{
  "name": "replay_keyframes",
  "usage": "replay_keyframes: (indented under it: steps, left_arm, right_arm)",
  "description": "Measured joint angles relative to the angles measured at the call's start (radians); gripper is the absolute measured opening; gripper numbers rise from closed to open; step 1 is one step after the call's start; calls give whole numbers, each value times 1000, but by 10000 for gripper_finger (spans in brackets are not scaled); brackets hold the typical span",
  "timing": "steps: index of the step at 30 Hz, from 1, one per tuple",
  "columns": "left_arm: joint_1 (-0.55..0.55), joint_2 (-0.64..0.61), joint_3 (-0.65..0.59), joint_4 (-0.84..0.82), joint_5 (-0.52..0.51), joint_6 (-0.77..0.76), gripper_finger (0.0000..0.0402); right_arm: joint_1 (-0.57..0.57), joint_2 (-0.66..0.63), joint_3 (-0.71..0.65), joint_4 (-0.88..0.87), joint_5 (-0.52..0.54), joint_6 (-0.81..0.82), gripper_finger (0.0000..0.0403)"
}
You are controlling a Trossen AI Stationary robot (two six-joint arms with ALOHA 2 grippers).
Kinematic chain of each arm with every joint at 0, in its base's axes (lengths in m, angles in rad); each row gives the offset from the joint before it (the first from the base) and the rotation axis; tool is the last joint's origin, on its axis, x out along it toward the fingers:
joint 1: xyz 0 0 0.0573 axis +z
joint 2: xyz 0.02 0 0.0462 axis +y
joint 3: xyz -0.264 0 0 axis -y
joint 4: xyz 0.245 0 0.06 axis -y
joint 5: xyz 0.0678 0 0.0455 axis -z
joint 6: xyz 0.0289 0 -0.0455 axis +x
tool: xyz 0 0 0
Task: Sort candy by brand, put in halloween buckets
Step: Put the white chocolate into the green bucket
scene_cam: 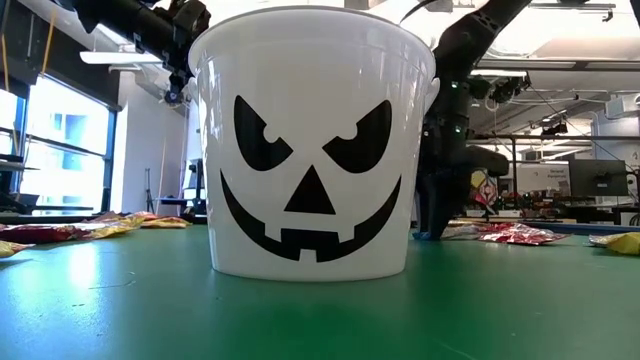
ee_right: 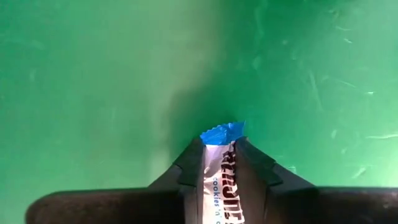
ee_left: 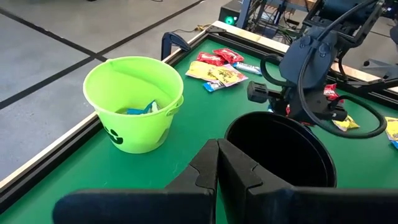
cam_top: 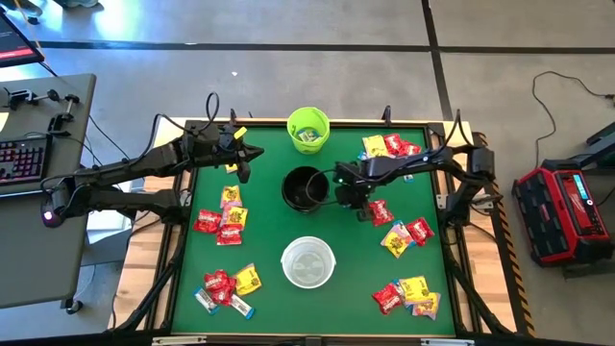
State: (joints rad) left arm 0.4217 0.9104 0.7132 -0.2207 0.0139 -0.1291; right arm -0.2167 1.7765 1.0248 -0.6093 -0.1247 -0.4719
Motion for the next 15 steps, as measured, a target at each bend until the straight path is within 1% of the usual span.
replay_keyframes:
  steps: [10,15]
  left_arm:
    - [0,0,0,0,0,3,0]
    - [0,0,0,0,0,3,0]
  right_arm:
    - [-27,-22,103,-61,7,27,39]
    - [-65,-45,154,-120,12,28,21]
